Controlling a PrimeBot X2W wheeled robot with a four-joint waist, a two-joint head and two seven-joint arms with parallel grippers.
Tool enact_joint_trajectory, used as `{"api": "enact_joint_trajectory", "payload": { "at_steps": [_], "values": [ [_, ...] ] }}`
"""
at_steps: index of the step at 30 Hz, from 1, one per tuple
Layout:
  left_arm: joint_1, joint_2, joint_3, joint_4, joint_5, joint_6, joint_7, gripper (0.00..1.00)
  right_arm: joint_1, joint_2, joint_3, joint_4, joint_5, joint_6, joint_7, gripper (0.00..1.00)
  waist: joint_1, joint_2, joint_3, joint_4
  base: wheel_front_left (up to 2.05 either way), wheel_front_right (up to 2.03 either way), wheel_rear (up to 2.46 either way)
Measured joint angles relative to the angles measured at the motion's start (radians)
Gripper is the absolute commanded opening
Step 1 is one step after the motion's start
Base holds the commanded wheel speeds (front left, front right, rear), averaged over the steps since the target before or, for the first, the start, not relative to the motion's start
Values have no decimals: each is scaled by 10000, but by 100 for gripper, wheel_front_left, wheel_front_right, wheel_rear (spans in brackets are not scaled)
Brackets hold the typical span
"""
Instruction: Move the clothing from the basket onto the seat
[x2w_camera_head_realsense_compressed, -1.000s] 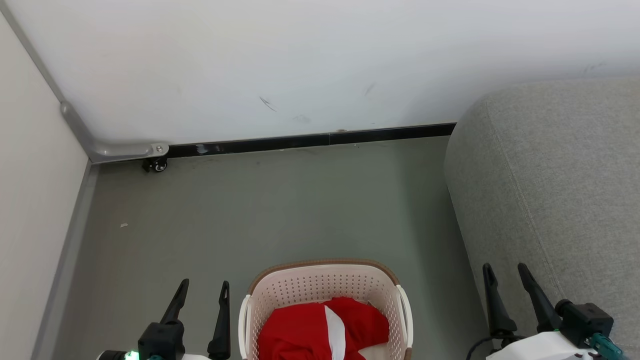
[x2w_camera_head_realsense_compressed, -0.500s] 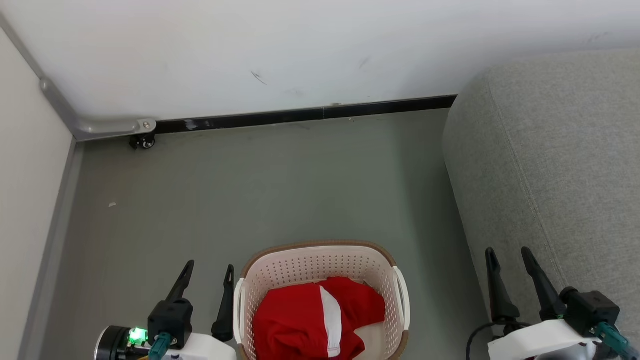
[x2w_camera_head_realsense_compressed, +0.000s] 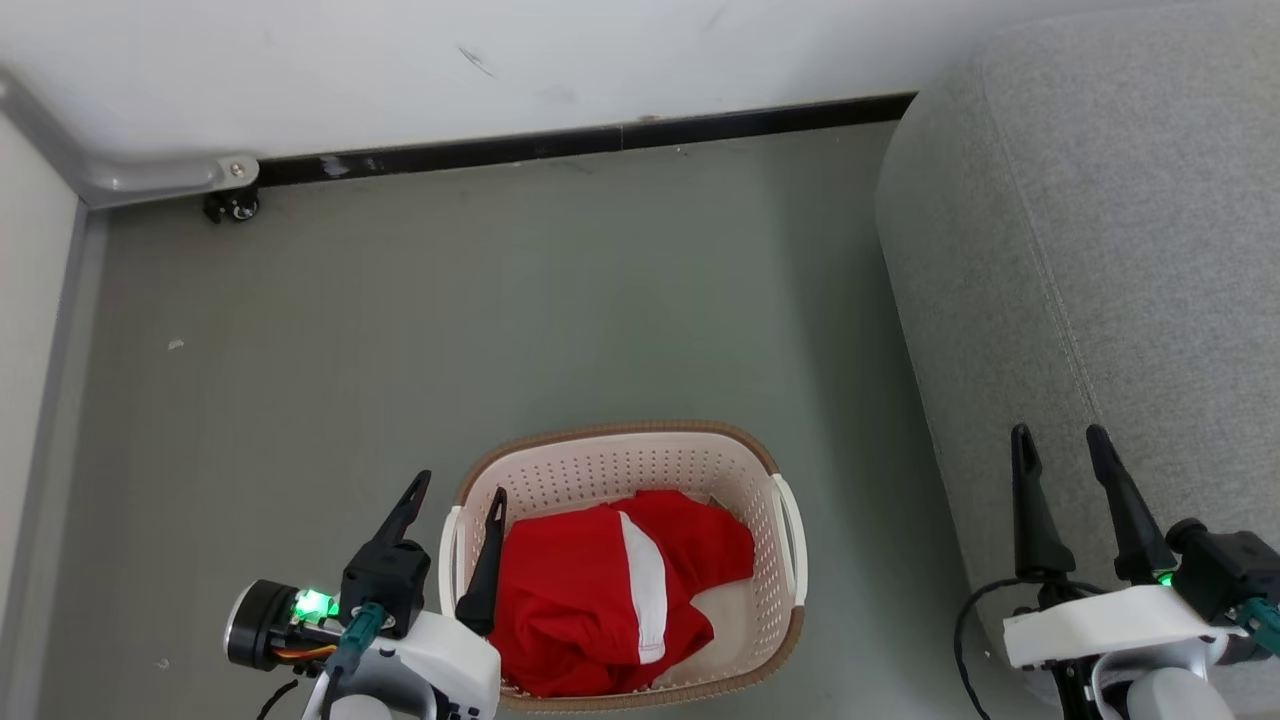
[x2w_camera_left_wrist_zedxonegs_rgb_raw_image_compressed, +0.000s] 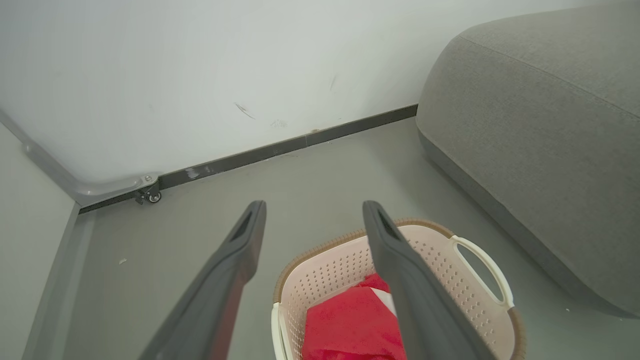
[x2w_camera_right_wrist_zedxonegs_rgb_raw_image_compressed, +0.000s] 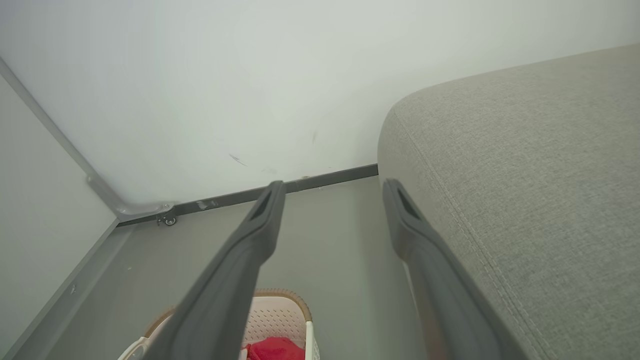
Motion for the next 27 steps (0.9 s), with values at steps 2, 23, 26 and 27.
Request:
{"api": "enact_joint_trajectory", "payload": {
  "at_steps": [2, 23, 26, 27],
  "values": [
    [-62, -10, -102, 119, 81, -27, 0, 100, -134, -2, -61, -75, -27, 0, 0, 100, 0, 0, 189, -46, 0, 0, 0],
    [-1362, -40, -828, 1822, 744, -477, -2, 100, -1081, -4, -360, -767, 25, 0, -13, 100, 0, 0, 2012, -611, 0, 0, 0],
    [-1566, -40, -934, 2059, 844, -516, -2, 100, -1231, -6, -370, -890, 36, 0, -13, 100, -1, 0, 2264, -730, 0, 0, 0],
    [-1621, -40, -951, 2144, 851, -516, -2, 100, -1238, -6, -364, -911, 38, 0, -13, 100, -1, 0, 2344, -772, 0, 0, 0]
  ]
}}
